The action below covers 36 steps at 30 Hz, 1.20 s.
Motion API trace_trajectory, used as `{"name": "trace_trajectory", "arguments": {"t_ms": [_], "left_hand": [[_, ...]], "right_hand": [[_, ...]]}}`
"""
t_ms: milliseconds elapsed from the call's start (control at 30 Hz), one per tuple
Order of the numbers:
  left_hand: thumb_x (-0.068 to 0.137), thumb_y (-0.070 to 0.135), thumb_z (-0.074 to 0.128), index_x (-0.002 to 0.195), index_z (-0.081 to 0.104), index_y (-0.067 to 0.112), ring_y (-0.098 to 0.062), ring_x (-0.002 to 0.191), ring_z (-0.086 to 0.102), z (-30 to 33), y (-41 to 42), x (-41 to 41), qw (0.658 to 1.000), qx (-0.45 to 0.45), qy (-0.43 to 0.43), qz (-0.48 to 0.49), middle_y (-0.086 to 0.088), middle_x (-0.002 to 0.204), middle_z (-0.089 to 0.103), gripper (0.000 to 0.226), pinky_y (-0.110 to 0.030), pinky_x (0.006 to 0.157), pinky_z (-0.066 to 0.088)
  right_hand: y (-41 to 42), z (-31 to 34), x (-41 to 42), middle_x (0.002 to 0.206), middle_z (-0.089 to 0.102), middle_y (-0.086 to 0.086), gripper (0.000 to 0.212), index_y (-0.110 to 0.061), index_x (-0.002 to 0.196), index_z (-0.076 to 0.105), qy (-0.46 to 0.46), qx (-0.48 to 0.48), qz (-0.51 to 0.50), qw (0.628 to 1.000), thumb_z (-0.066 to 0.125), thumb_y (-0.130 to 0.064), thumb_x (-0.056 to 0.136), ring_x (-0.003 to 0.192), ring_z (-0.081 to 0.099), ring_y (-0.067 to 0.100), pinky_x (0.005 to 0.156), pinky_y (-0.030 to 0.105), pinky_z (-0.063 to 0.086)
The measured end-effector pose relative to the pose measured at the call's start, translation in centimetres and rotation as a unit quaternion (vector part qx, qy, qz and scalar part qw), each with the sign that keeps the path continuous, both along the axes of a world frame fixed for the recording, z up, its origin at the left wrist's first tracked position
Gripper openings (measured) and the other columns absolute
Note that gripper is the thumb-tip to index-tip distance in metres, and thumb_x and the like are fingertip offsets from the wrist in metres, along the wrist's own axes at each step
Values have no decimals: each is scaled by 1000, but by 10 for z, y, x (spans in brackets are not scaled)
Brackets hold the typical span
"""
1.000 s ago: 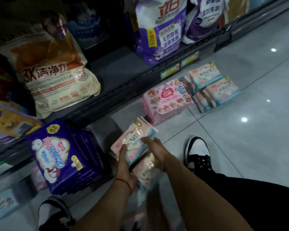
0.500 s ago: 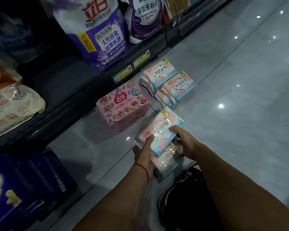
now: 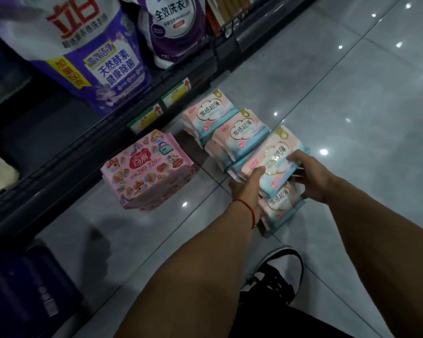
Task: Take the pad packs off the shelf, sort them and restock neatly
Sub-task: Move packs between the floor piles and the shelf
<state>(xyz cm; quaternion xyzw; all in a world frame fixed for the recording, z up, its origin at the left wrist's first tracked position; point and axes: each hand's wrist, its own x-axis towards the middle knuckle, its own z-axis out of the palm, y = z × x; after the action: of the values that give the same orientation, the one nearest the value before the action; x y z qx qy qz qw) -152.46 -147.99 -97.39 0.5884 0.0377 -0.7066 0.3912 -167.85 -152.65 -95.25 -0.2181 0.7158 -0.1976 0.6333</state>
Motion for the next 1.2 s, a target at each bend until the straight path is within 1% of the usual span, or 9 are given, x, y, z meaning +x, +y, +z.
{"name": "trace_trajectory", "arguments": {"t_ms": [200,267,400,533,633,833,933,1033,1200], "left_hand": [[84,47,75,136,53,23,-32,115,53,17,1,43,995,32,-42,-88,-4,123,52,61,-58,88,55],[83,49,73,135,55,20,-32,120,53,24,17,68,985,37,-114,-121,-5,130,52,62,-46,72,60],[85,34,68,116,63,19,-24,102,61,60,50,120,965,-24,-209,-159,-8,118,62,35,-32,60,57],[87,28,71,98,64,22,-20,85,61,134,69,175,946,-116,-260,-153,-3,93,68,14,-30,56,53],[86,17,69,96,64,21,-15,67,59,207,81,222,923,-191,-315,-110,0,81,66,11,-40,69,60],[77,18,66,86,60,24,-20,78,61,349,109,328,841,-329,-430,-12,3,81,63,12,-52,88,56],[73,24,66,85,60,27,-22,85,68,405,107,376,792,-357,-495,25,5,84,65,14,-50,86,59],[77,18,68,85,60,27,-19,82,67,443,90,420,731,-358,-579,38,8,84,66,14,-39,80,59],[88,10,67,89,65,21,-12,84,60,474,54,471,638,-323,-699,4,11,85,63,11,-13,68,44]], "right_hand": [[-10,14,21,94,71,9,37,-14,96,62,59,-95,-86,990,45,-47,94,87,67,26,71,29,46],[-12,25,30,105,71,11,54,-12,113,62,139,-124,-137,973,39,-55,90,92,67,28,73,32,47],[-5,78,62,126,62,9,57,-13,127,59,263,-225,-172,922,44,-52,88,112,59,28,96,41,45],[15,137,114,104,65,7,30,-10,107,64,257,-306,-46,915,51,-35,98,94,56,23,81,30,38],[30,179,171,86,74,6,30,-17,83,68,213,-342,29,915,57,-45,81,87,70,30,86,45,56],[41,294,308,78,75,5,29,-18,83,72,95,-490,166,851,63,-45,83,76,74,25,83,54,60],[40,348,368,75,73,-2,14,-21,82,71,58,-561,215,797,66,-34,86,74,73,17,76,41,60],[28,393,414,78,72,-5,12,-21,87,72,91,-647,237,719,63,-28,83,73,67,9,71,24,51],[-37,436,472,113,70,2,31,-21,107,74,168,-678,323,639,64,-30,79,105,64,22,93,37,52]]}}
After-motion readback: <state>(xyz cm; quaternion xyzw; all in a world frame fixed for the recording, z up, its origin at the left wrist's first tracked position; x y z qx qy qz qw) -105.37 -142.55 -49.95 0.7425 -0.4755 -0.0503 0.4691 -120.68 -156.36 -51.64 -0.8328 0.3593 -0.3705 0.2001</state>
